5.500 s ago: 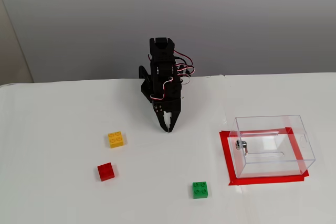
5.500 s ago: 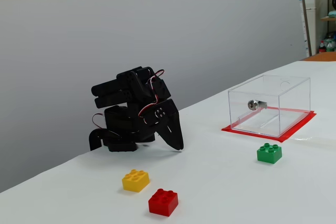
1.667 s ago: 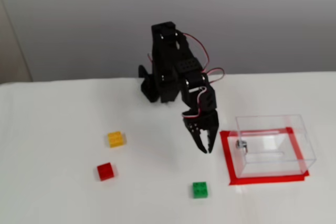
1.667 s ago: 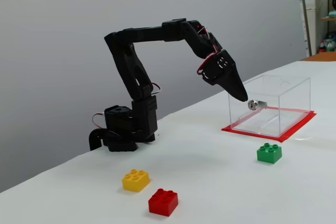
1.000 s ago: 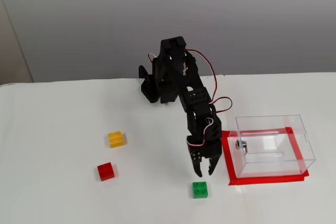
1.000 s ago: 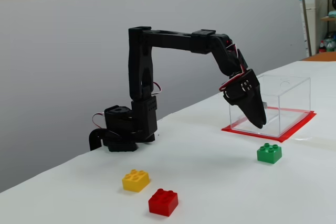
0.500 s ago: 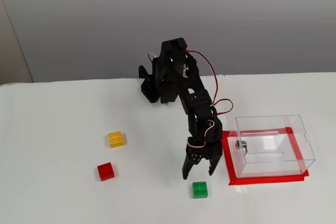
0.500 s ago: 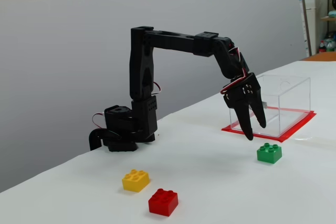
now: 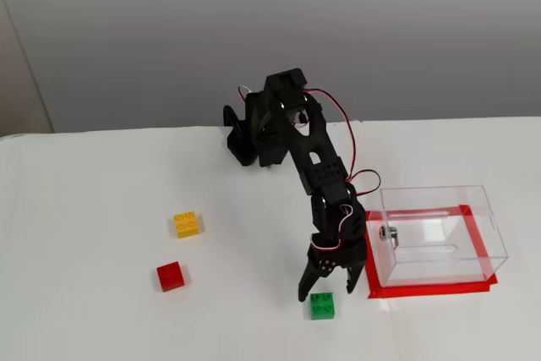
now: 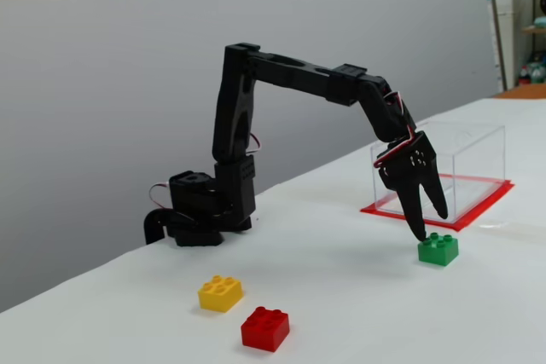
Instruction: Pick the green lego brick and place it into the transparent box
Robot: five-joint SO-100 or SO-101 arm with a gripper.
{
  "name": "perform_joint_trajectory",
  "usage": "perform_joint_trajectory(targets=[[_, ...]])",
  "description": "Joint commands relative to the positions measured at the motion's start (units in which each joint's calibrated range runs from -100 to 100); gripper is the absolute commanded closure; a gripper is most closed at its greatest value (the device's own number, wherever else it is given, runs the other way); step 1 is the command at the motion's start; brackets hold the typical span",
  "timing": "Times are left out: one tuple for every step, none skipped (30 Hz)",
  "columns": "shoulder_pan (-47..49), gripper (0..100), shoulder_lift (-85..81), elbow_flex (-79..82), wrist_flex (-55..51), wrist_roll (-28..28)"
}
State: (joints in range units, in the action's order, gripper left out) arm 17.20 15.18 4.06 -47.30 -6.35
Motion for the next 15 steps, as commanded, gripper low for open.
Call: perform_joint_trajectory(targets=[[0.0,64,0.8,-3.2,1.3,-0.3],[0.0,64,1.7,-3.6,1.3,-0.3],[0.0,64,2.6,-4.7,1.3,-0.3],[0.0,64,3.4,-5.6,1.3,-0.3],[0.1,63,4.2,-6.7,1.3,-0.3],[0.1,63,5.0,-7.8,1.3,-0.3],[0.1,63,5.8,-8.8,1.3,-0.3],[0.1,63,6.6,-9.8,1.3,-0.3],[0.1,63,7.5,-10.7,1.3,-0.3],[0.0,63,8.3,-11.1,1.3,-0.2],[0.0,63,9.0,-11.5,1.3,-0.2],[-0.1,63,9.8,-11.7,1.3,-0.1],[-0.1,63,10.3,-11.6,1.3,0.0],[-0.1,63,10.7,-11.3,1.3,0.0],[-0.1,63,10.9,-11.0,1.3,0.1]])
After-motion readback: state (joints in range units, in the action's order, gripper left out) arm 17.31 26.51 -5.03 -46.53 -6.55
